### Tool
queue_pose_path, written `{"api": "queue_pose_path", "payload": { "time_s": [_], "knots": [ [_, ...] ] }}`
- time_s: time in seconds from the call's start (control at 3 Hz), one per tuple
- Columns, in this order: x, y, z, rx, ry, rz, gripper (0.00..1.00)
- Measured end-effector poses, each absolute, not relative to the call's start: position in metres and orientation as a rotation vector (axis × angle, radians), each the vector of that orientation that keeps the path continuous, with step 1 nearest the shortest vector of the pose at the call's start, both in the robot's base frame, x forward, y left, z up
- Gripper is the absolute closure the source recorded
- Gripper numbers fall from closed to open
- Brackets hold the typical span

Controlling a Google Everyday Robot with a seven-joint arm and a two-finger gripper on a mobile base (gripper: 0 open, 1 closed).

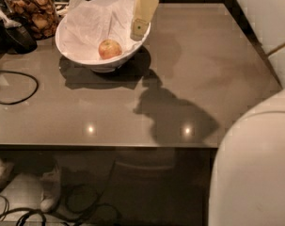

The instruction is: Pick apple from white bowl

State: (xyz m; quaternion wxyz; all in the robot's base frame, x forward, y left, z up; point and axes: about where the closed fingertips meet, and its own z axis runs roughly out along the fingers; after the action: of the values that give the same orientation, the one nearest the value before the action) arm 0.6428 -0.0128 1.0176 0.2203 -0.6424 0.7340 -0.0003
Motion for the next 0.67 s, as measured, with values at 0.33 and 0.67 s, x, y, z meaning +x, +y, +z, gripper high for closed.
{"api": "queue_pose_path", "payload": {
  "time_s": [0.33, 0.67],
  "knots": [
    [0.655, 0.000, 1.021, -1.776, 2.014, 0.020, 0.15],
    [0.669, 0.007, 1.024, -1.768, 1.998, 0.036, 0.08]
  ]
}}
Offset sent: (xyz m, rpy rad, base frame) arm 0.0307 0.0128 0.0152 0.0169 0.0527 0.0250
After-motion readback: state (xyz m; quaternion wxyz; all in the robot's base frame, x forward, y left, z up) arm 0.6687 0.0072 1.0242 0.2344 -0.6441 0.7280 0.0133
